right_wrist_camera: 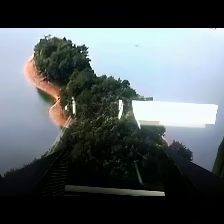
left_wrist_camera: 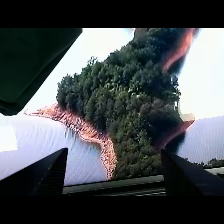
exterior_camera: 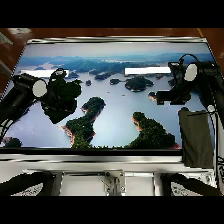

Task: Fold the shirts.

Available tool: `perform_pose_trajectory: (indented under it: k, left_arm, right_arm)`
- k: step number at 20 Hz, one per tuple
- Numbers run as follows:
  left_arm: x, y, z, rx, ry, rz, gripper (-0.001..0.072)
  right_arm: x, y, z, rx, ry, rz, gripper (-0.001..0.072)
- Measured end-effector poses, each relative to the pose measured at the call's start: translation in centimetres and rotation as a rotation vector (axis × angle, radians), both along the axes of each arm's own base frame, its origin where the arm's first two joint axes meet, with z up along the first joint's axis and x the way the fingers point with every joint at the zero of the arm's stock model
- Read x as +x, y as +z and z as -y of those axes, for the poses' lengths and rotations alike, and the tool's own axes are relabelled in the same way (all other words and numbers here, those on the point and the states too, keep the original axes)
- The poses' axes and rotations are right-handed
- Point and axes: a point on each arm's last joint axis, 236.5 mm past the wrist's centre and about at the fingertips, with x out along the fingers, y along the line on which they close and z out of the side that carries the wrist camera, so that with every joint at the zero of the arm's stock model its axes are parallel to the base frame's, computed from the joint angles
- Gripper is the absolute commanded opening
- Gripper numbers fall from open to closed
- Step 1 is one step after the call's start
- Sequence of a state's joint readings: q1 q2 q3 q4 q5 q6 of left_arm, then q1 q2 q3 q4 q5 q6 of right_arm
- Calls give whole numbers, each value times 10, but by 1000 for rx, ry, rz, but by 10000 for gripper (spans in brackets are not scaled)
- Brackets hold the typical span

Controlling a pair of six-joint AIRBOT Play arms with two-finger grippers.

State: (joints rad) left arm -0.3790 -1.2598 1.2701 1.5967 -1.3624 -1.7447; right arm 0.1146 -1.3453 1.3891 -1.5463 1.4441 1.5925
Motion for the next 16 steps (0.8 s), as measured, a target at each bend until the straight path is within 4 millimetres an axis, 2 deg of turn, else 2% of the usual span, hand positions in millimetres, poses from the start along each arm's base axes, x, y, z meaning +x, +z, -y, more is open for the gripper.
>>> perform_pose_trajectory:
  k: [12, 16]
  left_arm:
    - [0, 0, 0, 0, 0, 0, 675]
    - [0, 0, 0, 0, 0, 0, 675]
  right_arm:
    - [3, 1, -1, 5, 0, 12, 684]
    - [4, 1, -11, 46, 1, 19, 684]
